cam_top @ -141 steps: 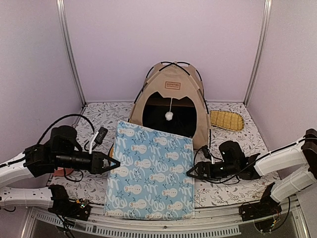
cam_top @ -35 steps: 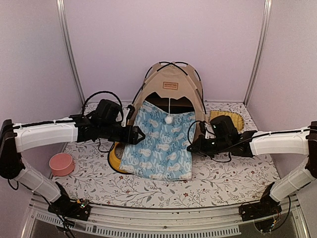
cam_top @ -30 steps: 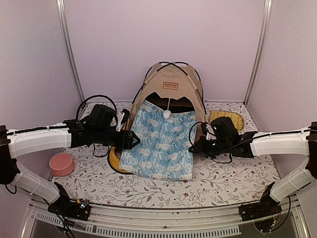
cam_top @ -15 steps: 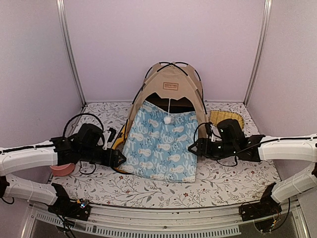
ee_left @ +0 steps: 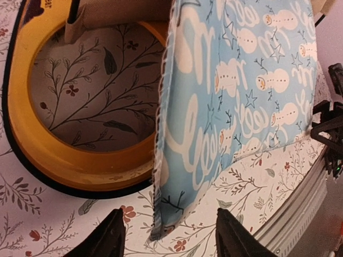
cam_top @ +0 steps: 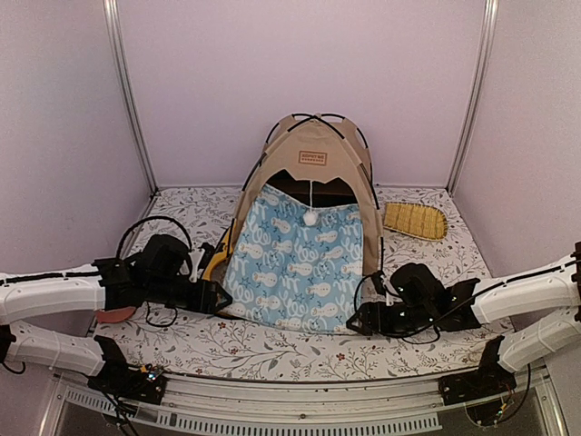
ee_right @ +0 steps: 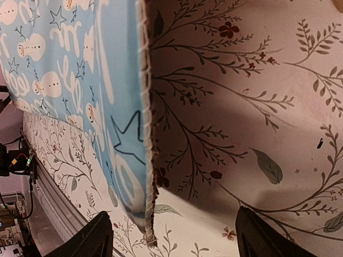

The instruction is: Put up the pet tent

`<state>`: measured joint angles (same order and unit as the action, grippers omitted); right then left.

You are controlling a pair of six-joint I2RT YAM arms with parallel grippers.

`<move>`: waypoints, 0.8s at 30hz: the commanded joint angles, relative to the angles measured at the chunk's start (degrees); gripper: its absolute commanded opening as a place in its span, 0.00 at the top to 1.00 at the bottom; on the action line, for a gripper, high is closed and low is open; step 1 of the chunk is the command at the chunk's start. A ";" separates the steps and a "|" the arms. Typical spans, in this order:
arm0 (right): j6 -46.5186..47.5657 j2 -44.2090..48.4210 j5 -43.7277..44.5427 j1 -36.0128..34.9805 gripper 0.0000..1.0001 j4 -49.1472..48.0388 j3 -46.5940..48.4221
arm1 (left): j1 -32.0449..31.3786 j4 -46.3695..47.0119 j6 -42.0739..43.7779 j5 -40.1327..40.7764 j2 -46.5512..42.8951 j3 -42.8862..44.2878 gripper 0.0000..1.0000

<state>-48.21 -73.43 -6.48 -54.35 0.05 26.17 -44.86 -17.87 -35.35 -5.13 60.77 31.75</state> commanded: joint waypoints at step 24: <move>2.08 -0.52 3.29 -3.64 1.00 6.14 18.05 | -4.28 5.32 0.20 -2.28 -0.79 5.45 1.00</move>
<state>-49.41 -75.59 -5.89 -57.76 3.03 38.11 -48.36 -14.20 -36.47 -6.46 60.42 32.51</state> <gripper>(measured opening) 0.027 0.016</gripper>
